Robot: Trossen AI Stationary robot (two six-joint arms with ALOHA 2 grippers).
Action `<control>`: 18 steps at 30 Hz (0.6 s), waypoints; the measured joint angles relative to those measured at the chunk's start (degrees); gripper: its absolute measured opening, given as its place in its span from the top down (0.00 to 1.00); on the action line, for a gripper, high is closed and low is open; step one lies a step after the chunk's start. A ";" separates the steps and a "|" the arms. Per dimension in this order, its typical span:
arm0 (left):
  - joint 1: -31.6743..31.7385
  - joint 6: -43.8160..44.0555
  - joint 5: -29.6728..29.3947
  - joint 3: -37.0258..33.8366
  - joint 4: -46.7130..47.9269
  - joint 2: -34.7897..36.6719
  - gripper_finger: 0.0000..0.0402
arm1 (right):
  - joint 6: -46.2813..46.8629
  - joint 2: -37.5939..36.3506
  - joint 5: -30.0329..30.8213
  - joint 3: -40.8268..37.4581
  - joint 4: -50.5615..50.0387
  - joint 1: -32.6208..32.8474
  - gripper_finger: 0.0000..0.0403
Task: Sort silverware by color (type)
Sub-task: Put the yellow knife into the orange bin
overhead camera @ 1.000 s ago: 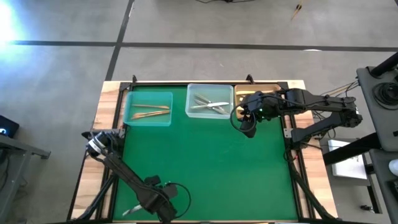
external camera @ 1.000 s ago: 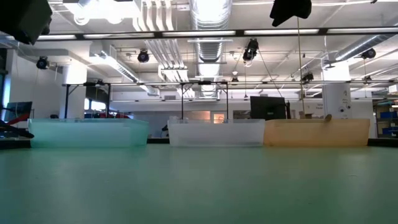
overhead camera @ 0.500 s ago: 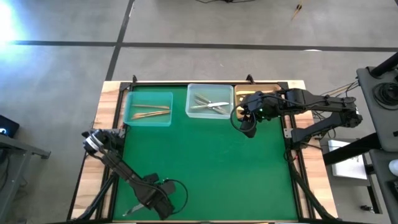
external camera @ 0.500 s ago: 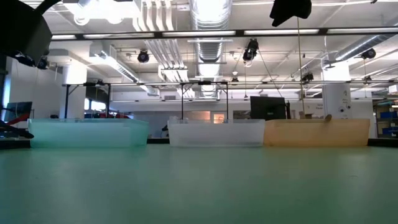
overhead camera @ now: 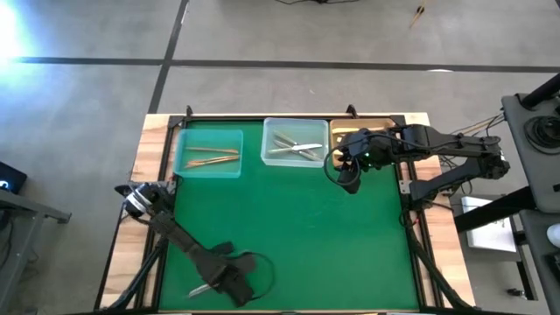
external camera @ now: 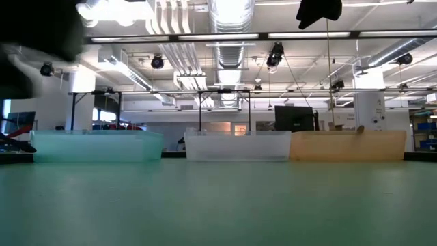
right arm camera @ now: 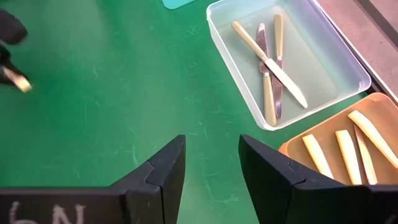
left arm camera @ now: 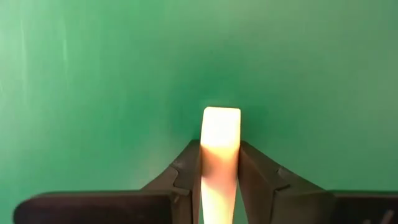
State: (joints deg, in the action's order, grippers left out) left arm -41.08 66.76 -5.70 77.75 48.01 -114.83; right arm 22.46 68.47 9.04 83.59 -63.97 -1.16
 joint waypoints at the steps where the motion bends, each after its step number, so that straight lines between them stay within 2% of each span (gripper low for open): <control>1: 0.80 -1.70 -3.27 0.68 -1.66 0.00 0.85 | 0.00 0.00 0.01 0.00 -0.02 -0.01 0.65; 4: 4.70 -6.44 -10.10 3.11 -2.25 0.17 0.85 | 0.00 0.00 0.00 0.00 -0.01 0.02 0.65; 9: 11.54 -16.18 -12.26 9.94 -4.30 0.22 0.85 | 0.00 0.00 0.00 0.00 0.02 0.01 0.65; 12: 15.85 -20.85 -16.88 15.83 -5.01 0.24 0.85 | -0.27 0.00 0.05 0.00 0.07 0.00 0.65; 18: 22.56 -26.49 -22.56 27.19 -5.39 0.39 0.85 | -11.19 0.00 1.54 -0.02 3.45 -0.01 0.65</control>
State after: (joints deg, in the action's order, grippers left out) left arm -18.52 40.27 -28.26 104.94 42.62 -114.43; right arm 11.27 68.47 10.58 83.57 -60.52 -1.17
